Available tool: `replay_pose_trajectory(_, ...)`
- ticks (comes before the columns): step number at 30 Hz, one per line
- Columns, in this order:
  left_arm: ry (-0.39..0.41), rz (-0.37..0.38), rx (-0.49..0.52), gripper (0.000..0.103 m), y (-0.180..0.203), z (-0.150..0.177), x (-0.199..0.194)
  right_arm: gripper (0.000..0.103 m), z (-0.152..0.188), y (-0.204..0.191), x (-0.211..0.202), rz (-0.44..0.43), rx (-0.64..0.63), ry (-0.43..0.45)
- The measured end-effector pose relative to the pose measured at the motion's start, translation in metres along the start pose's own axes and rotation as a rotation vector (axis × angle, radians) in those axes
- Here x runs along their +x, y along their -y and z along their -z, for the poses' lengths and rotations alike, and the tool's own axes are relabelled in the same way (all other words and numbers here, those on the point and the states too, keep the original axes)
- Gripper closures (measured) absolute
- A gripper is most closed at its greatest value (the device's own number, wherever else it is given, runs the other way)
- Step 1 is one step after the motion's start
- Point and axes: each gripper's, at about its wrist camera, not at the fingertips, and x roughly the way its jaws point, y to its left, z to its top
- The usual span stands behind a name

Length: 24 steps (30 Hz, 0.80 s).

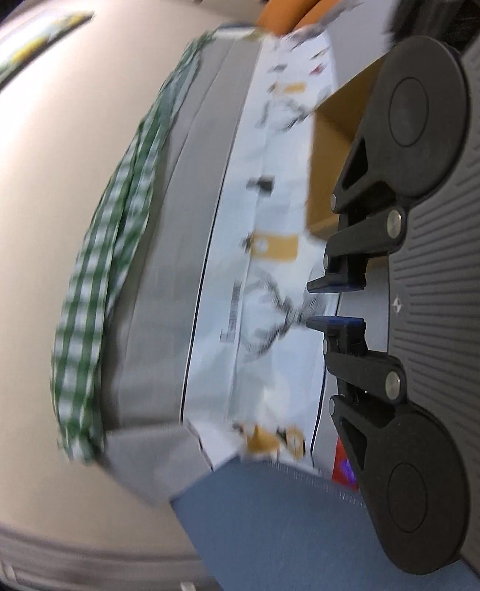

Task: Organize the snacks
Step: 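Move both tools back toward the remaining snacks, then grasp the purple candy bar with the left tool while the right tool grasps the pale rice bar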

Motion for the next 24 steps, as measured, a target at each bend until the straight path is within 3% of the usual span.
replay_pose_trajectory(4,0.004,-0.066,-0.032,0.088,-0.036,0.009,0.024,0.075,0.004,-0.017,0.007,-0.041,-0.014,-0.029)
replay_pose_trajectory(5,-0.037,-0.094,-0.033,0.088,-0.048,0.021,0.034,0.075,0.004,-0.021,0.009,-0.049,-0.021,-0.037)
replay_pose_trajectory(6,-0.143,-0.161,-0.055,0.088,-0.058,0.025,0.05,0.075,0.005,-0.024,0.011,-0.057,-0.03,-0.044)
replay_pose_trajectory(8,-0.264,-0.234,-0.191,0.088,-0.083,0.029,0.066,0.075,0.006,-0.03,0.015,-0.072,-0.054,-0.056)
replay_pose_trajectory(11,-0.289,-0.22,-0.368,0.088,-0.112,0.028,0.076,0.075,0.007,-0.038,0.023,-0.091,-0.077,-0.077)
replay_pose_trajectory(14,-0.29,-0.254,-0.382,0.087,-0.118,0.025,0.078,0.074,0.009,-0.049,0.033,-0.112,-0.08,-0.1)
replay_pose_trajectory(24,-0.337,-0.271,-0.606,0.082,-0.155,0.036,0.08,0.074,0.015,-0.104,0.07,-0.188,-0.099,-0.128)
